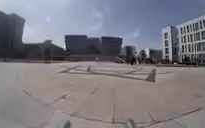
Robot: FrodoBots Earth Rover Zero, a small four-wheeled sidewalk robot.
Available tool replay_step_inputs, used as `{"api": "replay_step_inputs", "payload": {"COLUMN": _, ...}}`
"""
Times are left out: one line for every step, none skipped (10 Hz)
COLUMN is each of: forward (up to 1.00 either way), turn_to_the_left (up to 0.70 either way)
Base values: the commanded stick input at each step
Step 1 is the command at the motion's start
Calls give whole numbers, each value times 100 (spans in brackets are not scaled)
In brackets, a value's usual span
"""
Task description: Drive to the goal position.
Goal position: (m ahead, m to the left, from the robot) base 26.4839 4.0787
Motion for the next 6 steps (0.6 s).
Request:
{"api": "replay_step_inputs", "payload": {"forward": 85, "turn_to_the_left": 0}}
{"api": "replay_step_inputs", "payload": {"forward": 85, "turn_to_the_left": 0}}
{"api": "replay_step_inputs", "payload": {"forward": 85, "turn_to_the_left": 0}}
{"api": "replay_step_inputs", "payload": {"forward": 85, "turn_to_the_left": 0}}
{"api": "replay_step_inputs", "payload": {"forward": 85, "turn_to_the_left": 0}}
{"api": "replay_step_inputs", "payload": {"forward": 85, "turn_to_the_left": 0}}
